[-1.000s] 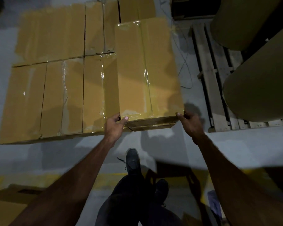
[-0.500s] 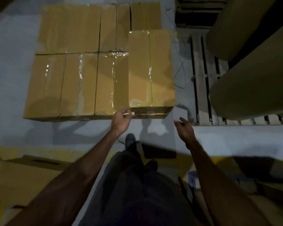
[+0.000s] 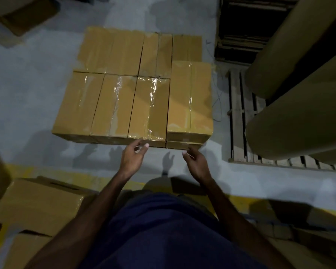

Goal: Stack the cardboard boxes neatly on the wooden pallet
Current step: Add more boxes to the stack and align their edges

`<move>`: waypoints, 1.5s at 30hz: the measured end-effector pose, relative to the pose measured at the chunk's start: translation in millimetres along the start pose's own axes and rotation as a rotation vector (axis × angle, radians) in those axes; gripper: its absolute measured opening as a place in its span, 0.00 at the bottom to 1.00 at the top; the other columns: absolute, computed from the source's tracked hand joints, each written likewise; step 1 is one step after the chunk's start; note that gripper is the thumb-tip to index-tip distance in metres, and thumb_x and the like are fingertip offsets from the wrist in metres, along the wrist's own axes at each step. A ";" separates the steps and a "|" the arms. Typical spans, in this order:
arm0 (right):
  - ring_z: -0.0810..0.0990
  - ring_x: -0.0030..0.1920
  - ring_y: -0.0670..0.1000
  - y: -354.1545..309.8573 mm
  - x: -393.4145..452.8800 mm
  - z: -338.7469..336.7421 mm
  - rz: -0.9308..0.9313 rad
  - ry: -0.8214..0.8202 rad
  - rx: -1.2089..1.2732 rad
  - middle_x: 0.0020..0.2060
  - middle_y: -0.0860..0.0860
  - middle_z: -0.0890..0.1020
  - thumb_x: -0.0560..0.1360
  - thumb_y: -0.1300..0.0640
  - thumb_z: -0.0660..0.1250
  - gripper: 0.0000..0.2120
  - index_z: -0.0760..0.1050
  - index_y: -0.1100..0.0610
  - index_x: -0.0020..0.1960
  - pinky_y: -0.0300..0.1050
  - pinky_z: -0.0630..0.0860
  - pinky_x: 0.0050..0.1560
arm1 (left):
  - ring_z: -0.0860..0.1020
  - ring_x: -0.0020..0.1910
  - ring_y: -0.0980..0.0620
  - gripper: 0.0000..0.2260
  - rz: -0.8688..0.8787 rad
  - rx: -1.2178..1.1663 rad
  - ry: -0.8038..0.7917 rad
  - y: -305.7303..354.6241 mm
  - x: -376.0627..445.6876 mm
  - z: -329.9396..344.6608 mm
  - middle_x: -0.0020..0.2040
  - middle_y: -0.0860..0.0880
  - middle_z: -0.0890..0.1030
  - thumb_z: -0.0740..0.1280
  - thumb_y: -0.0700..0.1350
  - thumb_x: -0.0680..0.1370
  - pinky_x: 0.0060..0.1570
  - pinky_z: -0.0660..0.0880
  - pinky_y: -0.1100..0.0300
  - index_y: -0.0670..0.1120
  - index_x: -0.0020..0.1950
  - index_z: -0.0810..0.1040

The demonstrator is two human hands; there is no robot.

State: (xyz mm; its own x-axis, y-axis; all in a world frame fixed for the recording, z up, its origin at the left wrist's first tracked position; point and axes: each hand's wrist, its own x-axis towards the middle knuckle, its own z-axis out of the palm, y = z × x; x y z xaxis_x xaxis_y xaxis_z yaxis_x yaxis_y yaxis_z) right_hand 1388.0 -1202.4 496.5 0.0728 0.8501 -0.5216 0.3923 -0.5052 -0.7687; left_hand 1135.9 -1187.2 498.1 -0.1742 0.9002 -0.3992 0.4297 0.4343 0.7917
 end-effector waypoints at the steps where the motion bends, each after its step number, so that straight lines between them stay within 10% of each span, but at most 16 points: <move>1: 0.75 0.73 0.56 -8.8 0.1 6.8 -0.023 -0.001 -0.014 0.74 0.56 0.76 0.84 0.44 0.65 0.27 0.69 0.55 0.79 0.56 0.73 0.72 | 0.76 0.70 0.49 0.24 0.004 -0.010 0.009 -4.4 0.4 -11.3 0.74 0.48 0.77 0.68 0.54 0.84 0.70 0.74 0.47 0.49 0.79 0.72; 27: 0.72 0.76 0.52 -246.7 28.8 295.2 -0.343 -0.438 -0.300 0.77 0.55 0.72 0.84 0.46 0.66 0.30 0.65 0.58 0.81 0.43 0.70 0.67 | 0.77 0.68 0.52 0.25 -0.106 -0.447 0.503 -155.0 -4.5 -264.5 0.73 0.52 0.77 0.70 0.57 0.82 0.68 0.75 0.50 0.50 0.78 0.74; 45: 0.74 0.74 0.55 -266.3 45.6 544.7 -0.529 -1.265 -0.806 0.74 0.58 0.75 0.84 0.49 0.67 0.29 0.68 0.61 0.79 0.42 0.69 0.67 | 0.76 0.68 0.51 0.25 -0.797 -0.750 1.278 -222.2 -110.8 -269.3 0.73 0.48 0.77 0.70 0.54 0.83 0.65 0.71 0.57 0.48 0.79 0.73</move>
State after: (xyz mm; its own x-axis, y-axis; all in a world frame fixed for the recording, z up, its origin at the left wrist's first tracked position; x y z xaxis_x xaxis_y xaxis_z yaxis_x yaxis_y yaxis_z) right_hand 787.4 -1110.0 475.8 -0.8383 0.0228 -0.5448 0.5169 0.3513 -0.7807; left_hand 821.1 -1374.4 490.9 -0.8438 -0.2518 -0.4738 -0.5357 0.3440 0.7712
